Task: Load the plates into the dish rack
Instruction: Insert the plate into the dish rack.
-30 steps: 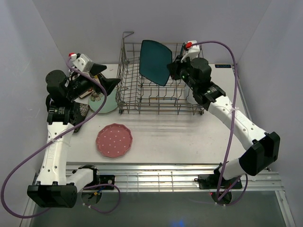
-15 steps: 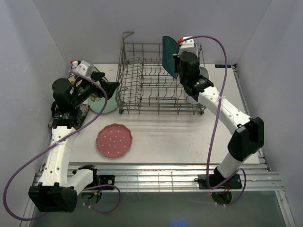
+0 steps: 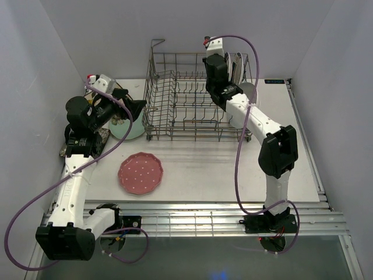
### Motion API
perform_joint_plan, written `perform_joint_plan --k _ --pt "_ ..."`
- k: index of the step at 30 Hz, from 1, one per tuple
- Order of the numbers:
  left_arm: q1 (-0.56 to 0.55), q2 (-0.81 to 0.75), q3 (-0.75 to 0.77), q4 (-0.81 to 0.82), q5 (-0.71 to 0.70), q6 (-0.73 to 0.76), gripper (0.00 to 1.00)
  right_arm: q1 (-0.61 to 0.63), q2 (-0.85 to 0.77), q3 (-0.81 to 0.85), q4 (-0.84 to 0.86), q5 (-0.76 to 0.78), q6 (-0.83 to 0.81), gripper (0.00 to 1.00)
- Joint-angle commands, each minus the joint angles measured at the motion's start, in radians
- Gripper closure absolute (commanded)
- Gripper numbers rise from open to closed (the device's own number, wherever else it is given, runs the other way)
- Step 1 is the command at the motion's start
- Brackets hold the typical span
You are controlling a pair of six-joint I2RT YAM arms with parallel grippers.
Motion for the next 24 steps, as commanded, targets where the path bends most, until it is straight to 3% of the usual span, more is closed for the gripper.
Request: perform_joint_plan --k 1,10,24 --pt "0.002 0.009 -0.019 0.014 -0.026 -0.008 0.02 -0.008 -0.002 0.14 0.233 0.081 -0.055 0.92" --pt "0.002 0.032 -0.017 0.014 -0.04 -0.013 0.02 -0.051 0.063 0.183 0.233 0.072 -0.031 0.92" --pt "0.002 0.058 -0.033 0.035 -0.108 0.001 0.02 -0.088 0.132 0.132 0.375 0.068 -0.008 0.92"
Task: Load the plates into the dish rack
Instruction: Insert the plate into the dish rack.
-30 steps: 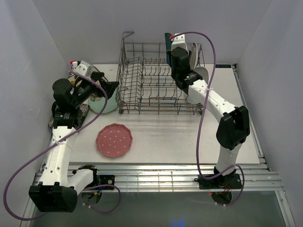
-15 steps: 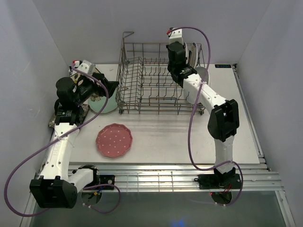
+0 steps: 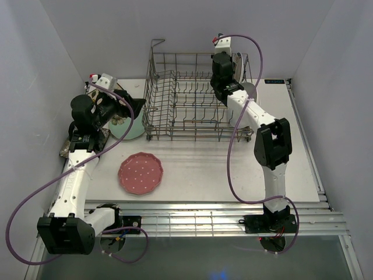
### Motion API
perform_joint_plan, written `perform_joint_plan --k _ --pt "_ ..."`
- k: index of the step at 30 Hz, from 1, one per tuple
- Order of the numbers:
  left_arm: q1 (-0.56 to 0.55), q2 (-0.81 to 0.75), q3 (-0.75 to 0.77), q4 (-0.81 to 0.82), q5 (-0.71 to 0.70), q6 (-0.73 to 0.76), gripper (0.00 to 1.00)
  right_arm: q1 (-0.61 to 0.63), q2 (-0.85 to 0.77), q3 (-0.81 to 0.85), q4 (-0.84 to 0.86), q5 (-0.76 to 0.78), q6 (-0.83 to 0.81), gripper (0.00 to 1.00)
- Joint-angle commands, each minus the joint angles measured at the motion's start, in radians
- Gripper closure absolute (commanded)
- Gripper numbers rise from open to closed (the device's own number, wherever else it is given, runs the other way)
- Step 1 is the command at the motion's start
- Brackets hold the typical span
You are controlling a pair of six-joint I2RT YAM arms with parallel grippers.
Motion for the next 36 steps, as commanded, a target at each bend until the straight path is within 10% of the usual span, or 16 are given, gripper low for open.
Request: perform_joint_plan --k 1,36 --pt "0.002 0.007 -0.005 0.007 -0.039 0.009 0.02 0.002 -0.018 0.042 0.249 0.022 0.028 0.92" --pt "0.002 0.006 -0.011 0.001 -0.061 0.023 0.02 -0.001 0.087 -0.178 0.495 0.03 0.039 0.92"
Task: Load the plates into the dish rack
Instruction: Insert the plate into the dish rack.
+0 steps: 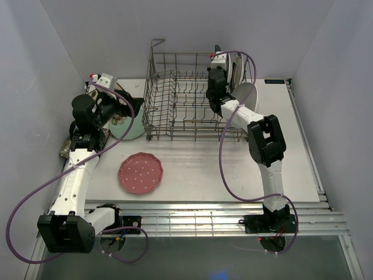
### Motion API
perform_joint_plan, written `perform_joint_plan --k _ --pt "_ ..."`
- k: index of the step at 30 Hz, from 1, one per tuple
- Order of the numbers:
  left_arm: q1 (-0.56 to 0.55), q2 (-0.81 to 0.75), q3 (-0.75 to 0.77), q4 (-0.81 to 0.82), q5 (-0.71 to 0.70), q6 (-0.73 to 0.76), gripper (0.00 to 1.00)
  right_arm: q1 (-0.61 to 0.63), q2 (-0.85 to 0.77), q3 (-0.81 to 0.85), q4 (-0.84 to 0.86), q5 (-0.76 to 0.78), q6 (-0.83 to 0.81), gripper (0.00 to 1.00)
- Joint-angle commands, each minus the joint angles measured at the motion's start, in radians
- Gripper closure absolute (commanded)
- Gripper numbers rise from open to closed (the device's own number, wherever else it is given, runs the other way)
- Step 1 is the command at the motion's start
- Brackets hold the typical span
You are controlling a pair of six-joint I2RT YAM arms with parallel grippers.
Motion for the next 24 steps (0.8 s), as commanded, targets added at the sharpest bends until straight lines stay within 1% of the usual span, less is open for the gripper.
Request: perform_joint_plan --k 1,2,7,12,17,24 --pt "0.002 -0.013 -0.007 0.002 -0.007 0.003 0.02 -0.003 -0.002 -0.03 0.239 0.023 -0.022 0.92" --pt "0.002 -0.013 -0.009 0.002 -0.007 0.003 0.02 -0.002 -0.002 -0.044 0.288 0.031 -0.047 0.92" --pt "0.002 -0.019 -0.012 0.002 -0.004 0.002 0.02 0.009 0.001 -0.134 0.415 0.037 -0.082 0.92" --pt "0.002 -0.024 -0.014 0.002 -0.003 0.0 0.02 0.026 0.043 -0.151 0.538 0.045 -0.156 0.92" --pt "0.002 -0.03 -0.018 0.003 -0.004 0.002 0.02 0.029 0.081 -0.134 0.549 0.048 -0.158 0.92" --pt "0.002 -0.033 -0.018 0.003 -0.001 0.002 0.02 0.029 0.08 -0.131 0.494 0.043 -0.11 0.92"
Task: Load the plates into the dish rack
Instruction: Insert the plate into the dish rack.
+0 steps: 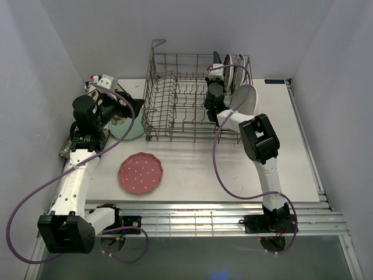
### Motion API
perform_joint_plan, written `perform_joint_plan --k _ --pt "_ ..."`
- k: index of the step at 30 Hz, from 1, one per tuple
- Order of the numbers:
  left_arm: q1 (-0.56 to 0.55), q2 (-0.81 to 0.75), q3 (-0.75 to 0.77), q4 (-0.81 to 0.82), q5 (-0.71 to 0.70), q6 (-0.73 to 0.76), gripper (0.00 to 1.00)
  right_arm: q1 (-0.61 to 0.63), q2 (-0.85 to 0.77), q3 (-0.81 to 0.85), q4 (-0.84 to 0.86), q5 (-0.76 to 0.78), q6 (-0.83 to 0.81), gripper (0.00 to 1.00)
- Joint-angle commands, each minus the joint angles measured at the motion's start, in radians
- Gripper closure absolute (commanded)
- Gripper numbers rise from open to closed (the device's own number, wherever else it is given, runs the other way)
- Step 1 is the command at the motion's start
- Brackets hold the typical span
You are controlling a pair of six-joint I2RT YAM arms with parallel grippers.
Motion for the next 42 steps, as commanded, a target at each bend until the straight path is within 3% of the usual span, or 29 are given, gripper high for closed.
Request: perform_joint_plan --k 1,12,16,30,36,42 --pt "0.002 -0.031 -0.002 0.001 0.002 0.002 0.02 0.009 -0.016 0.016 0.062 0.032 0.019 0.92" --pt "0.002 -0.035 0.008 0.001 0.003 0.001 0.02 0.008 -0.062 0.028 -0.044 0.029 0.087 0.91" --pt "0.002 -0.037 0.011 -0.005 0.003 0.002 0.02 0.008 -0.083 0.019 -0.082 0.025 0.11 0.77" --pt "0.002 -0.02 0.026 -0.043 0.005 0.001 0.02 0.008 -0.177 0.011 -0.208 0.016 0.173 0.55" --pt "0.002 -0.009 0.038 -0.057 -0.007 0.002 0.02 0.008 -0.23 0.039 -0.34 -0.026 0.233 0.48" --pt "0.002 -0.009 0.04 -0.06 -0.007 0.001 0.02 0.008 -0.318 0.033 -0.49 -0.095 0.315 0.48"
